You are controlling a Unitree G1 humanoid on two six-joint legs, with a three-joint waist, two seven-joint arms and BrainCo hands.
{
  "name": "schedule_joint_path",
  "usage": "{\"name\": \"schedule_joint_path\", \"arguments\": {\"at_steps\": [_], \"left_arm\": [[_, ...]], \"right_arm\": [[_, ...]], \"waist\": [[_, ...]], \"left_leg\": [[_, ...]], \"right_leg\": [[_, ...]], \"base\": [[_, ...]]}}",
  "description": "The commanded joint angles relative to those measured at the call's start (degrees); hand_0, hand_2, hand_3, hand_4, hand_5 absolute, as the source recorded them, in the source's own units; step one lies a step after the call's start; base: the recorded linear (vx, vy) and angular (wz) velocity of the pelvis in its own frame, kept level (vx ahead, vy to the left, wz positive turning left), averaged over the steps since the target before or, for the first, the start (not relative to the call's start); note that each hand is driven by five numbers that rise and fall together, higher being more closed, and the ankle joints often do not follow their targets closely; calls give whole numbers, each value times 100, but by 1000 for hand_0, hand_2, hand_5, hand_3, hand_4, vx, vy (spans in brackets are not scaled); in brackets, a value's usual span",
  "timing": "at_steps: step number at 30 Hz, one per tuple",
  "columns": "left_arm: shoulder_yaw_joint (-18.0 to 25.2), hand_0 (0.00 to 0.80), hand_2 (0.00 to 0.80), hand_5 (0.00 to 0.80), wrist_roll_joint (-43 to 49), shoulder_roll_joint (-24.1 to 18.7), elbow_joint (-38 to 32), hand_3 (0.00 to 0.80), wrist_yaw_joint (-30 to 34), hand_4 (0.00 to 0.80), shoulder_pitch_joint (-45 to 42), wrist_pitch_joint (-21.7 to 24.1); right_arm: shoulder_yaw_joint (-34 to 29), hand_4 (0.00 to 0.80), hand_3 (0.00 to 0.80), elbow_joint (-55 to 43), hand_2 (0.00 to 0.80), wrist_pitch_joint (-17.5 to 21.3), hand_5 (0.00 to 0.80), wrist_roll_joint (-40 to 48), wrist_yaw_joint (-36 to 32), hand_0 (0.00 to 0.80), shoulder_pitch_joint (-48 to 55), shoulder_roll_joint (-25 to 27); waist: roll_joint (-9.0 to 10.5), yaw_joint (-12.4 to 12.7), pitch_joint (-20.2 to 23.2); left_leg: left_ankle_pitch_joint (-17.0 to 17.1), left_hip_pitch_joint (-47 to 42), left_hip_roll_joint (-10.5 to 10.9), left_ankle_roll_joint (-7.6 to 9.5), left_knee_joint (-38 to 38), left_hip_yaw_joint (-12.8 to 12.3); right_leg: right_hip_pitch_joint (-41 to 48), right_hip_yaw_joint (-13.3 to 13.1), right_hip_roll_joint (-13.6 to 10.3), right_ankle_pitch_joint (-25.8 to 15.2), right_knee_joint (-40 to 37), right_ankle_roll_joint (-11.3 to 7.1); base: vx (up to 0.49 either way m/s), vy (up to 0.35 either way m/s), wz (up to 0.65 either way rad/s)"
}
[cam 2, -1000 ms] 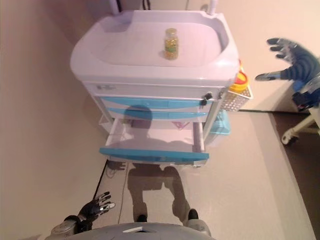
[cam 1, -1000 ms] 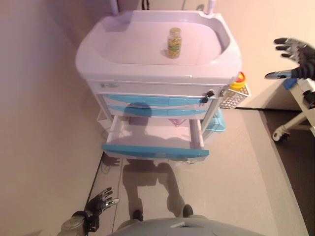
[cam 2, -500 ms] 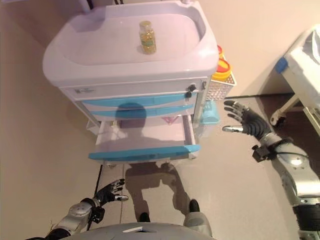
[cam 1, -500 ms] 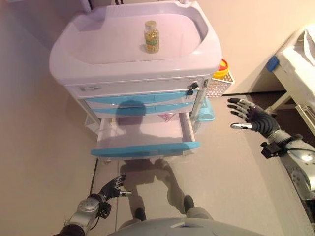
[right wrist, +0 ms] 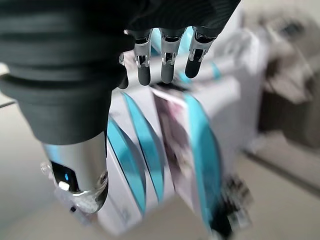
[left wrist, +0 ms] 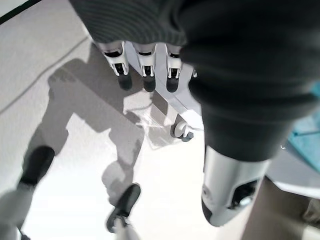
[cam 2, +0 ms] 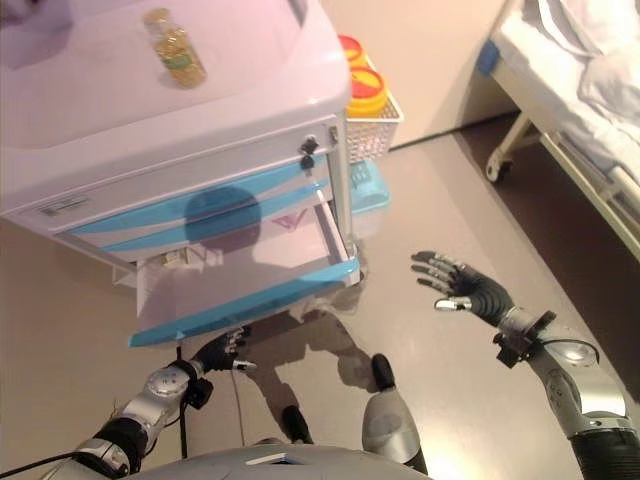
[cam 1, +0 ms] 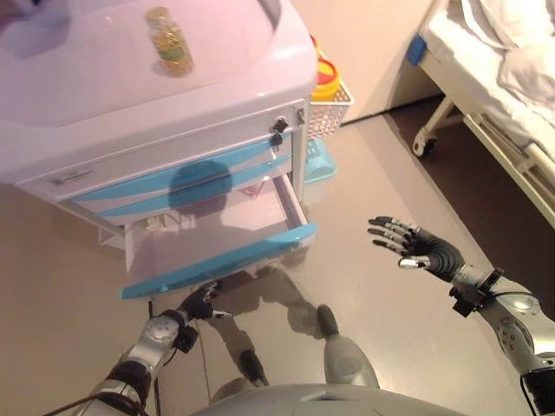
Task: Open the drawer and pick up the medicine
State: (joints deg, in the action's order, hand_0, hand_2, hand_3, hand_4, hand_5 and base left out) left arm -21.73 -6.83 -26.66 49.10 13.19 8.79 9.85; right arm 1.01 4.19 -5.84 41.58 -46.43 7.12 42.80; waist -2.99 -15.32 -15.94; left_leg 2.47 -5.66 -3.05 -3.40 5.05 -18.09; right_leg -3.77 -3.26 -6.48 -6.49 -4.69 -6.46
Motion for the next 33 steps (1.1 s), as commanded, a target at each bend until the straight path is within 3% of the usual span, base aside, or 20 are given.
{"name": "schedule_joint_path", "arguments": {"at_steps": [1,6,12,25,26,33], "left_arm": [[-72,0,0,0,-201,-405,326,0,-118,0,428,283],[-153,0,0,0,-445,-541,612,0,-200,0,852,299],[-102,0,0,0,-771,-872,810,0,-189,0,1315,215],[400,0,0,0,-1653,-2070,1555,0,101,0,2586,-50],[439,0,0,0,-1721,-2141,1639,0,96,0,2688,-59],[655,0,0,0,-1840,-2543,2087,0,47,0,3228,-175]], "right_arm": [[323,0,0,162,0,122,0,682,-799,0,-204,98],[705,0,0,842,0,121,0,793,-1022,0,-219,-115],[1011,0,0,1655,0,485,0,864,-1181,0,-160,-270],[1515,0,0,2258,0,1004,0,1159,-912,0,-270,-518],[1513,0,0,2311,0,1039,0,1192,-895,0,-261,-554],[1625,0,0,2463,0,1257,0,1298,-574,0,-228,-838]], "waist": [[247,-3,-147],[193,-124,-426],[220,-206,-728],[428,-182,-1309],[390,-177,-1355],[449,-120,-1385]], "left_leg": [[-651,596,79,35,-1094,261],[-699,752,120,37,-1300,188],[-737,1053,152,50,-1599,146],[-728,1830,6,61,-2201,122],[-896,1821,-11,39,-2288,190],[-913,2113,-25,70,-2439,221]], "right_leg": [[-556,25,-166,358,976,-357],[-700,-75,-201,341,1010,-351],[-943,-209,-200,295,1056,-301],[-1560,-305,-46,197,1284,-139],[-1510,-277,-29,326,1318,-160],[-1711,-298,10,296,1340,-136]], "base": [[-45,90,-15],[-22,100,-19],[-33,66,-11],[-49,-12,-2],[40,7,4],[-7,-27,7]]}}
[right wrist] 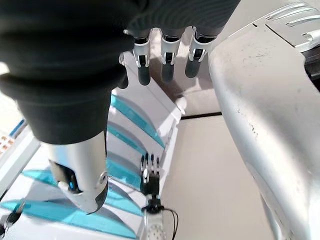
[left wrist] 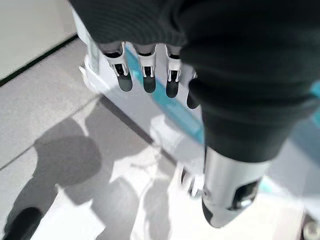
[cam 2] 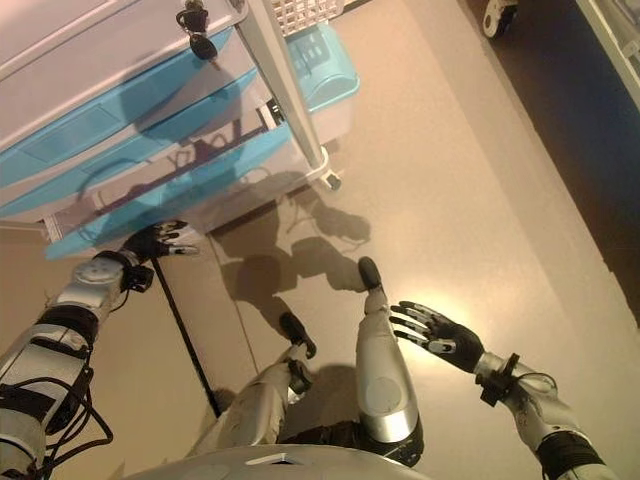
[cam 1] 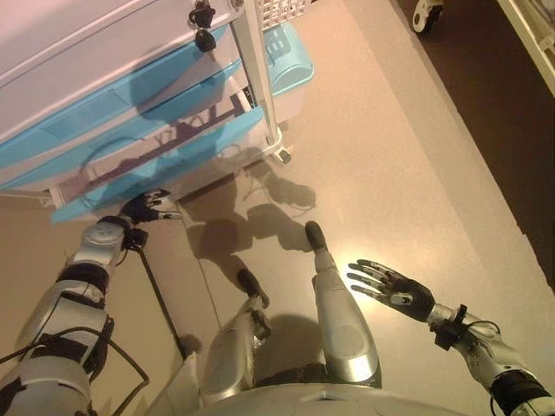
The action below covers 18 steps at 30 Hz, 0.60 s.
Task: Open the drawer and pick up the medicine
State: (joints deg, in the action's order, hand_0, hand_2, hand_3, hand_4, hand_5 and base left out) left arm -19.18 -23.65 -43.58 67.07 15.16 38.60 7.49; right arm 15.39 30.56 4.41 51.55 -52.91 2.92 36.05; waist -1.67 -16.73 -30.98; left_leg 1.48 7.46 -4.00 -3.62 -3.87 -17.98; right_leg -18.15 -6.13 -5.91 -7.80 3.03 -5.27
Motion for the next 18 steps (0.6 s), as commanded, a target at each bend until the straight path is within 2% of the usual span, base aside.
{"name": "schedule_joint_path", "arguments": {"at_steps": [1,6,10,18], "left_arm": [[427,0,0,0,-84,-941,380,0,-174,0,336,72],[412,0,0,0,-81,-1217,610,0,-193,0,684,-16],[448,0,0,0,-129,-1423,831,0,-117,0,902,111],[456,0,0,0,-412,-1728,965,0,-484,0,1469,-53]], "right_arm": [[200,0,0,-170,0,273,0,304,152,0,198,-217],[206,0,0,-144,0,372,0,434,330,0,254,-298],[216,0,0,-65,0,458,0,490,323,0,289,-348],[316,0,0,-102,0,569,0,658,524,0,341,-487]], "waist": [[325,32,118],[366,49,118],[408,71,118],[513,119,118]], "left_leg": [[-805,825,66,94,-1536,208],[-774,879,32,90,-1514,183],[-783,923,11,107,-1522,179],[-885,1042,-9,149,-1649,251]], "right_leg": [[-299,-13,-41,417,564,-253],[-345,8,-45,372,530,-268],[-369,13,-38,339,507,-282],[-422,54,-16,278,483,-306]], "base": [[-11,-20,4],[4,-7,2],[7,-40,1],[15,-51,6]]}}
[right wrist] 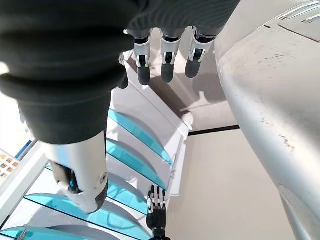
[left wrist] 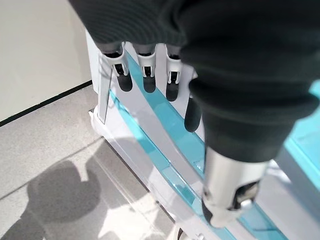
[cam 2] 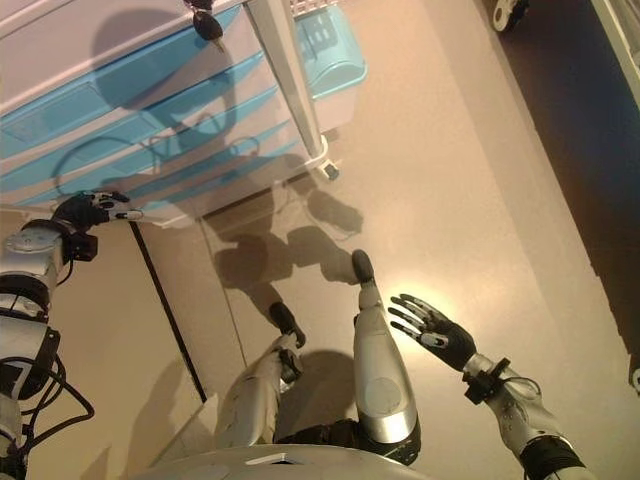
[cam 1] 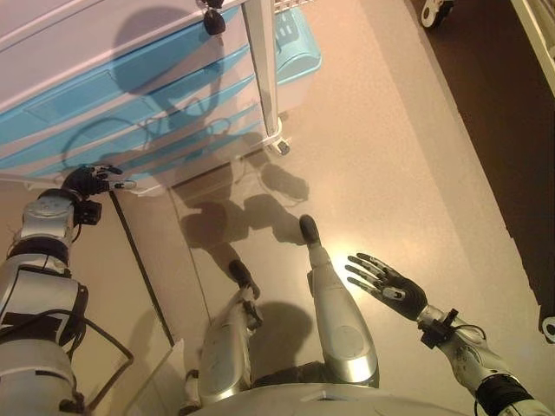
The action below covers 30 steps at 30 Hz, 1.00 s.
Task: Open the drawer and pick up the medicine
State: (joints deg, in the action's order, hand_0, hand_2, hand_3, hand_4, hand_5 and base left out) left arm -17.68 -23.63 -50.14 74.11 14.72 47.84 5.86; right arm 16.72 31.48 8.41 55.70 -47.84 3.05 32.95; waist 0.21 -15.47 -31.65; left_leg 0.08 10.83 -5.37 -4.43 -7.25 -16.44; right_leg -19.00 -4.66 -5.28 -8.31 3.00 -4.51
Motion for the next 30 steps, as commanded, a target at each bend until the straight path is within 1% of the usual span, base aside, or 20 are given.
{"name": "schedule_joint_path", "arguments": {"at_steps": [1,4,8,11,13,14,16,17,18,20,22,23,24,26,30], "left_arm": [[346,0,0,0,-495,-1099,307,0,-486,0,597,108],[435,0,0,0,-656,-1105,373,0,-583,0,697,87],[466,0,0,0,-687,-1105,385,0,-322,0,738,38],[495,0,0,0,-871,-976,298,0,242,0,618,-162],[464,0,0,0,-824,-829,210,0,649,0,455,-302],[462,0,0,0,-828,-786,175,0,754,0,393,-309],[480,0,0,0,-851,-518,12,0,1135,0,21,-388],[488,0,0,0,-846,-418,-43,0,1265,0,-119,-355],[502,0,0,0,-900,-283,-123,0,1386,0,-288,-377],[525,0,0,0,-970,81,-501,0,1485,0,-726,-508],[547,0,0,0,-1043,358,-809,0,1569,0,-1070,-664],[575,0,0,0,-1000,520,-972,0,1645,0,-1305,-652],[545,0,0,0,-1020,819,-1217,0,1721,0,-1703,-607],[560,0,0,0,-1022,1170,-1490,0,1848,0,-2184,-727],[366,0,0,0,-828,2022,-1810,0,1946,0,-3101,-645]], "right_arm": [[191,0,0,-176,0,170,0,252,27,0,332,-198],[260,0,0,-119,0,221,0,223,24,0,342,-282],[320,0,0,-93,0,241,0,224,-18,0,340,-359],[319,0,0,-75,0,267,0,78,115,0,342,-406],[281,0,0,-61,0,232,0,-100,283,0,312,-424],[268,0,0,-66,0,227,0,-162,332,0,306,-426],[229,0,0,-56,0,192,0,-353,657,0,248,-440],[208,0,0,-39,0,167,0,-440,846,0,225,-454],[171,0,0,-11,0,143,0,-560,1061,0,172,-473],[107,0,0,75,0,49,0,-884,1617,0,83,-501],[72,0,0,138,0,-66,0,-1087,1932,0,24,-524],[52,0,0,222,0,-136,0,-1208,2143,0,-5,-532],[3,0,0,326,0,-222,0,-1300,2336,0,-74,-566],[-39,0,0,451,0,-463,0,-1401,2459,0,-123,-613],[-3,0,0,791,0,-786,0,-1772,2579,0,-238,-806]], "waist": [[339,0,186],[397,23,186],[479,68,186],[525,118,186],[526,154,186],[523,163,186],[502,221,186],[491,241,186],[533,257,186],[491,341,186],[444,412,217],[425,460,254],[384,539,330],[337,638,431],[240,860,729]], "left_leg": [[-760,708,127,236,-1322,110],[-808,733,121,256,-1379,148],[-862,708,98,268,-1418,192],[-893,633,73,266,-1423,216],[-890,548,75,260,-1386,240],[-889,521,80,259,-1373,247],[-865,359,90,248,-1293,249],[-854,292,96,244,-1255,253],[-654,285,122,266,-1168,185],[-614,114,151,252,-1034,216],[-585,-20,175,242,-916,245],[-575,-74,200,233,-871,271],[-529,-198,223,219,-727,308],[-469,-336,261,207,-560,368],[-282,-637,312,173,-157,534]], "right_leg": [[-330,-85,-75,320,474,-383],[-320,-65,-65,301,461,-379],[-240,-17,-57,299,439,-381],[-126,60,-61,314,449,-400],[-18,113,-69,316,416,-400],[13,128,-73,315,401,-399],[180,196,-91,345,375,-401],[247,218,-95,355,362,-403],[240,239,-132,229,322,-364],[418,304,-139,251,263,-356],[559,369,-154,270,201,-343],[622,395,-156,276,168,-344],[747,467,-157,275,90,-327],[898,537,-142,303,31,-313],[1206,733,-100,346,-89,-276]], "base": [[22,-47,4],[12,-53,6],[6,-76,3],[-7,-65,-2],[-4,-47,-2],[-4,-34,1],[0,0,0],[-86,-69,2],[-87,-75,0],[-43,-63,-4],[14,-42,-3],[35,-59,5],[37,-61,10],[43,-59,6],[71,-64,8]]}}
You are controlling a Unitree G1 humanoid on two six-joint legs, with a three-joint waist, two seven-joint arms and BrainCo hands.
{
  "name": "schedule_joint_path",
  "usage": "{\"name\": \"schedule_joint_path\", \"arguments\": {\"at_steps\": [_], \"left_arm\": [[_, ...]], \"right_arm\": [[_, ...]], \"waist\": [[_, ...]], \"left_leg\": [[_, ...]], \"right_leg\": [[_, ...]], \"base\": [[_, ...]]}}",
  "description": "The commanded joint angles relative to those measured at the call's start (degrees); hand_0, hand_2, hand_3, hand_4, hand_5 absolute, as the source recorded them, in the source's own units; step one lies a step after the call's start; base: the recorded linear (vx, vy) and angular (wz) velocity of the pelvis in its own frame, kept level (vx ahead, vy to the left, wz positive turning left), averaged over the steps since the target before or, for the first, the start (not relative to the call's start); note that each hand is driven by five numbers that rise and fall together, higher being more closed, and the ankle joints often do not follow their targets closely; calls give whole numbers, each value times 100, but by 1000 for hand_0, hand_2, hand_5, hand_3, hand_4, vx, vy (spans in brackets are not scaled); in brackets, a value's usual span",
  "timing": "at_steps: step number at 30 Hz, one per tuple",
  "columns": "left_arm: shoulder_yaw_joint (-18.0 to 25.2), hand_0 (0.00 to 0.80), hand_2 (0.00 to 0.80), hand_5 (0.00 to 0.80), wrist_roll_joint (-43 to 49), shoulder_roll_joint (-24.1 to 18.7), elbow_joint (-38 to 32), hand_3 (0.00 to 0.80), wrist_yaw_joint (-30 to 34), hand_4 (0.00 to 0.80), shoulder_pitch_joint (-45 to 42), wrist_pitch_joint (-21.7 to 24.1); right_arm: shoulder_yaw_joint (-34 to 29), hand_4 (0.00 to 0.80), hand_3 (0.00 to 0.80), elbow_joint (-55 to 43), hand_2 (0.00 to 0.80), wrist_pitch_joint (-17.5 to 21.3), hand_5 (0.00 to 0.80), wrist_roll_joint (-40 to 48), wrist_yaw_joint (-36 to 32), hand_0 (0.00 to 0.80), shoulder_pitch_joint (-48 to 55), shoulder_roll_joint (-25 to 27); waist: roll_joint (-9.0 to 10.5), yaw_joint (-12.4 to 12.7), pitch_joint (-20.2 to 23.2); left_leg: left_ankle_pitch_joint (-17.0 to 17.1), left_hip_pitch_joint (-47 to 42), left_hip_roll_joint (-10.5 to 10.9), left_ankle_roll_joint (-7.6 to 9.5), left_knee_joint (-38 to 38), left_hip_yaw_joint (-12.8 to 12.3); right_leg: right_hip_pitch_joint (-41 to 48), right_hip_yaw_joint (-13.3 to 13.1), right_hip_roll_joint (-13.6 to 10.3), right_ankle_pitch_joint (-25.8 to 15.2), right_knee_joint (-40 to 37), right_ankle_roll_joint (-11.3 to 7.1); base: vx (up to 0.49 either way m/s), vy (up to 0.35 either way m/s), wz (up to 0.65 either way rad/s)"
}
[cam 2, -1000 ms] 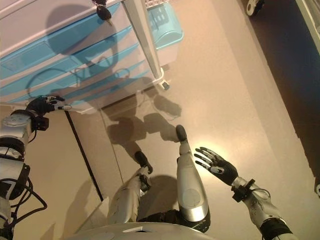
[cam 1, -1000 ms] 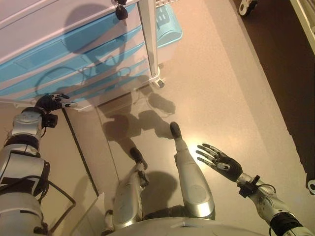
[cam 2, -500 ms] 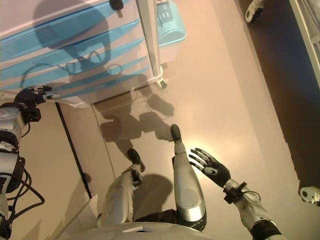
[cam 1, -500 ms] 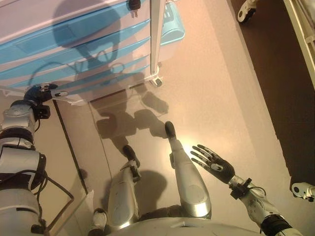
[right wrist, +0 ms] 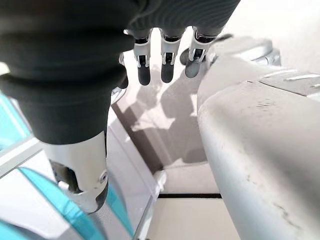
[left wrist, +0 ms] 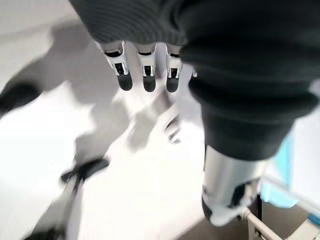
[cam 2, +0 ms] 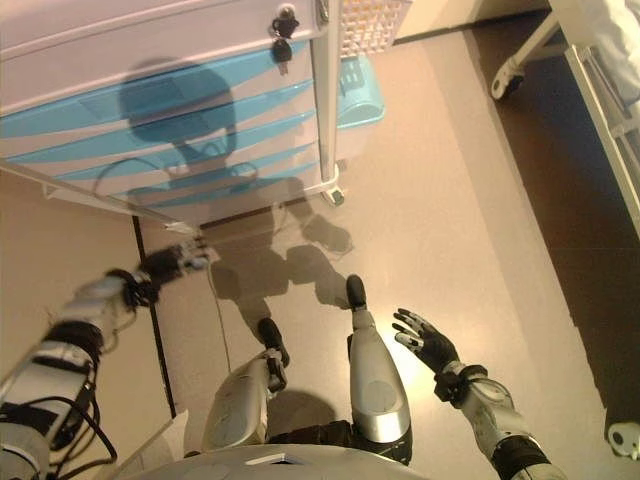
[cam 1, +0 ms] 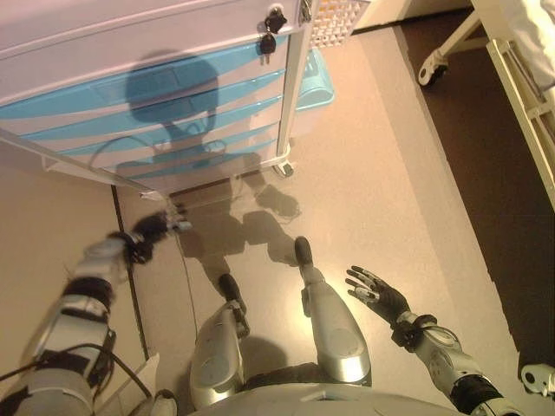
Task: Open the drawer and pick up the medicine
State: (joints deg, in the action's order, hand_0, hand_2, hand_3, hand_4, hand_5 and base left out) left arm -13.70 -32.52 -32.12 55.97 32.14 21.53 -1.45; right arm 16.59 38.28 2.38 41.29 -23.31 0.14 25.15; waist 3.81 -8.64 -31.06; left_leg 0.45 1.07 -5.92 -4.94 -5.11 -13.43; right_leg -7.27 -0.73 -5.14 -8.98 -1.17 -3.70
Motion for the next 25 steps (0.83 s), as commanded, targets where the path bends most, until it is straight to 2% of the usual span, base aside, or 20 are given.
{"name": "schedule_joint_path", "arguments": {"at_steps": [1,3,5,8,11,15,20,25], "left_arm": [[-86,0,0,0,-10,403,-10,0,167,0,-670,46],[-89,0,0,0,-175,679,-6,0,317,0,-960,-111],[-181,0,0,0,-337,984,35,0,432,0,-1365,-47],[-69,0,0,0,-733,1308,131,0,633,0,-1722,-278],[-70,0,0,0,-1018,1465,209,0,874,0,-1981,-240],[15,0,0,0,-1474,1624,255,0,953,0,-2152,-337],[-41,0,0,0,-1494,1797,536,0,1076,0,-2221,-278],[-8,0,0,0,-1593,1891,786,0,1082,0,-2230,-312]], "right_arm": [[31,0,0,205,0,-308,0,-424,163,0,13,-79],[55,0,0,382,0,-483,0,-559,183,0,-39,-162],[60,0,0,602,0,-686,0,-594,117,0,-89,-286],[39,0,0,940,0,-815,0,-627,1,0,-108,-460],[23,0,0,1235,0,-929,0,-561,-122,0,-112,-602],[17,0,0,1501,0,-930,0,-552,-214,0,-85,-745],[30,0,0,2040,0,-835,0,-598,-281,0,-151,-941],[42,0,0,2316,0,-757,0,-604,-369,0,-203,-1030]], "waist": [[-143,228,758],[-176,308,922],[-215,414,1135],[-274,559,1402],[-340,684,1640],[-397,832,1889],[-438,1011,2169],[-431,1098,2333]], "left_leg": [[-267,281,367,208,-281,275],[-179,201,363,186,-136,345],[-105,100,357,166,3,469],[-33,-48,347,144,205,615],[41,-160,319,108,371,723],[124,-290,302,70,591,864],[188,-411,314,31,833,980],[170,-490,360,37,902,1029]], "right_leg": [[100,391,-99,417,303,-342],[185,476,-71,435,276,-313],[311,575,-48,480,259,-286],[492,718,-17,552,223,-256],[658,868,-10,614,196,-232],[865,1048,-6,683,139,-209],[1070,1311,-22,769,87,-206],[1201,1420,-25,778,-6,-214]], "base": [[87,-60,12],[70,-51,21],[77,-52,24],[78,-42,19],[65,-17,32],[45,0,27],[10,12,26],[-9,22,15]]}}
